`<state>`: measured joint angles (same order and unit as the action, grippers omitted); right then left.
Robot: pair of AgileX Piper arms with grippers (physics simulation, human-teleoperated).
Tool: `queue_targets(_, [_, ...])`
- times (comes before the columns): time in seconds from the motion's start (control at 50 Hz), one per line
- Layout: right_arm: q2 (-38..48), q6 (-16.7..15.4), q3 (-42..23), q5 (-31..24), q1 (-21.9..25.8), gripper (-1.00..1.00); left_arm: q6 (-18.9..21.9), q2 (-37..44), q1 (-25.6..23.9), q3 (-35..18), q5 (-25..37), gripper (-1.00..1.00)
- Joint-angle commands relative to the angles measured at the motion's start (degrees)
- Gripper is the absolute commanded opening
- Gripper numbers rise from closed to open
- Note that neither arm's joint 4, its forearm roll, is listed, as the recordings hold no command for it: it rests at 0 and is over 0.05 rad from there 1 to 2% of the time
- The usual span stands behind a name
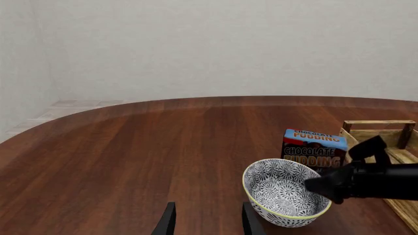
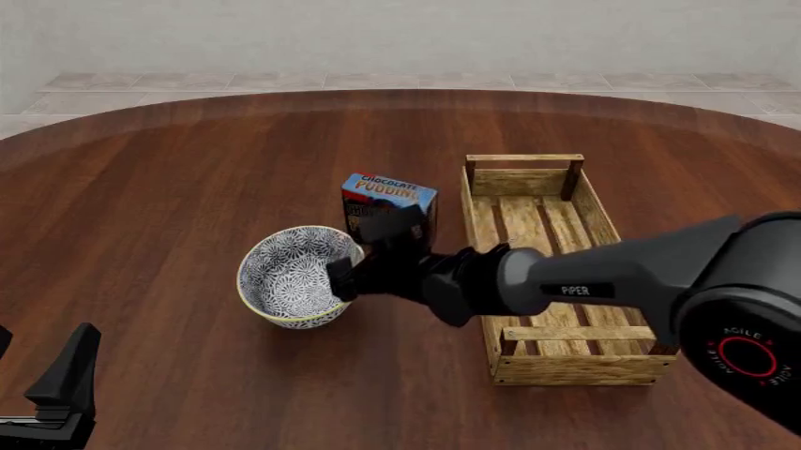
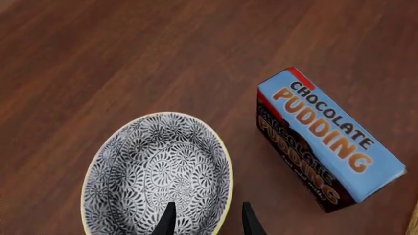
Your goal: Pick up the bowl on the left and put it in the tray.
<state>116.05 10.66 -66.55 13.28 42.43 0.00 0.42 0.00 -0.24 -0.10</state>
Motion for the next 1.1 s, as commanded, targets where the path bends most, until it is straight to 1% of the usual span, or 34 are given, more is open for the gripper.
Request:
queue_targets(0.02, [0.84, 0.78, 0.29, 0.68, 0.46, 1.00, 0.00, 0.00, 0.00, 0.00, 0.00, 1.00])
queue_targets(0.36, [1.75, 1.45, 0.53, 1.30, 0.98, 1.00, 0.00, 0.00, 0.00, 0.00, 0.00, 1.00])
queue_targets(0.38, [2.22, 1.59, 0.21, 1.00, -0.28, 1.00, 0.00, 0.00, 0.00, 0.00, 0.00, 1.00])
queue_targets(0.4, [2.28, 1.21, 0.25, 1.14, 0.20, 1.00, 0.00, 0.00, 0.00, 0.00, 0.00, 1.00])
queue_targets(0.42, [2.53, 1.65, 0.21, 1.10, 0.57, -1.00, 0.00, 0.00, 0.00, 0.00, 0.00, 1.00])
queue_targets(0.46, [3.03, 1.44, -0.22, 0.56, 0.16, -1.00, 0.00, 0.00, 0.00, 0.00, 0.00, 1.00])
queue_targets(0.48, [3.21, -0.29, -0.63, -0.17, -1.32, -1.00, 0.00, 0.00, 0.00, 0.00, 0.00, 1.00])
queue_targets(0.52, [2.73, 1.97, 0.29, 0.90, 0.33, -1.00, 0.00, 0.00, 0.00, 0.00, 0.00, 1.00])
queue_targets(0.54, [2.87, 0.90, -0.10, 0.04, 0.12, -1.00, 0.00, 0.00, 0.00, 0.00, 0.00, 1.00])
queue_targets(0.74, [1.18, 1.11, 1.25, 0.71, 1.09, -1.00, 0.00, 0.00, 0.00, 0.00, 0.00, 1.00])
queue_targets(0.76, [0.97, 0.84, 1.37, 0.64, 0.65, -1.00, 0.00, 0.00, 0.00, 0.00, 0.00, 1.00])
queue_targets(0.78, [0.55, -0.59, 1.56, 0.58, -0.16, -1.00, 0.00, 0.00, 0.00, 0.00, 0.00, 1.00])
queue_targets(0.82, [-0.99, -1.69, 2.62, 0.73, -0.64, -1.00, 0.00, 0.00, 0.00, 0.00, 0.00, 1.00])
queue_targets(0.84, [-2.01, -2.90, 3.22, 0.83, -1.08, -1.00, 0.00, 0.00, 0.00, 0.00, 0.00, 1.00])
queue_targets(0.88, [-2.68, -2.84, 3.64, 0.87, -0.88, -1.00, 0.00, 0.00, 0.00, 0.00, 0.00, 1.00])
queue_targets(0.92, [-4.81, -3.98, 4.75, 0.68, -1.39, -1.00, 0.00, 0.00, 0.00, 0.00, 0.00, 1.00])
queue_targets(0.94, [-5.30, -3.73, 5.01, 0.57, -1.16, -1.00, 0.00, 0.00, 0.00, 0.00, 0.00, 1.00])
queue_targets(0.96, [-6.44, -4.29, 5.65, 0.50, -1.58, -1.00, 0.00, 0.00, 0.00, 0.00, 0.00, 1.00])
queue_targets(1.0, [-8.48, -4.44, 6.88, 0.54, -1.37, -1.00, 0.00, 0.00, 0.00, 0.00, 0.00, 1.00])
queue_targets(1.1, [-10.46, -5.02, 8.08, 0.41, -1.38, -1.00, 0.00, 0.00, 0.00, 0.00, 0.00, 1.00])
